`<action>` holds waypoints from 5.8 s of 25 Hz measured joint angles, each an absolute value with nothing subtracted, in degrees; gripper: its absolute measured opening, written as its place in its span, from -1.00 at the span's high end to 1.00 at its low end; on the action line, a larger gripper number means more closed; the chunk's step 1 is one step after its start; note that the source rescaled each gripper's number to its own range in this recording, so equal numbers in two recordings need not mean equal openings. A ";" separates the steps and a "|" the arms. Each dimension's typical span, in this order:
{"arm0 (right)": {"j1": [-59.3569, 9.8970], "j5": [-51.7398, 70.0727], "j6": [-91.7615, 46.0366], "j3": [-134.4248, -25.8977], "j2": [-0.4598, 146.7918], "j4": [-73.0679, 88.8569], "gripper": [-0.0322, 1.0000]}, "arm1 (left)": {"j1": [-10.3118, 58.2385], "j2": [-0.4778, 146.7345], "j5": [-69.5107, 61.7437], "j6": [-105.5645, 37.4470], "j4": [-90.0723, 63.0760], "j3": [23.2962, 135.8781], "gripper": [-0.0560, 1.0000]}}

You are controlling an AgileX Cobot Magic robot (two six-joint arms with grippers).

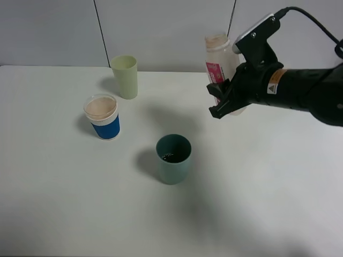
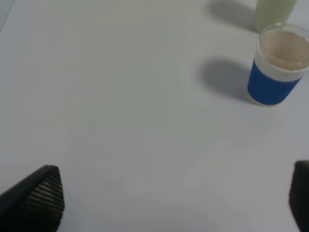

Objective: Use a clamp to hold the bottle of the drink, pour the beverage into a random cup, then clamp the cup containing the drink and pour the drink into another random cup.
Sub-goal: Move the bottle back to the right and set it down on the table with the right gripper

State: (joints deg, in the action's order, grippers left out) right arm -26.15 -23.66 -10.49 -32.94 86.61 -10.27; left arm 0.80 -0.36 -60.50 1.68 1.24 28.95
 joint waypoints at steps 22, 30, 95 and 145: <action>-21.79 -52.83 -24.50 -18.26 86.50 13.64 0.86 | 0.80 -0.36 -60.50 1.68 1.24 28.95 -0.58; -19.52 -61.61 -24.50 -18.19 92.73 13.30 0.86 | 0.80 -0.36 -60.50 1.68 1.24 28.95 -0.58; -5.03 -69.26 -10.38 -38.49 124.61 -8.51 0.86 | 0.80 -0.36 -60.50 1.68 1.24 28.95 -0.58; -5.03 -70.59 -6.29 -43.99 129.17 -10.45 0.61 | 0.80 -0.36 -60.50 1.68 1.24 28.95 -0.58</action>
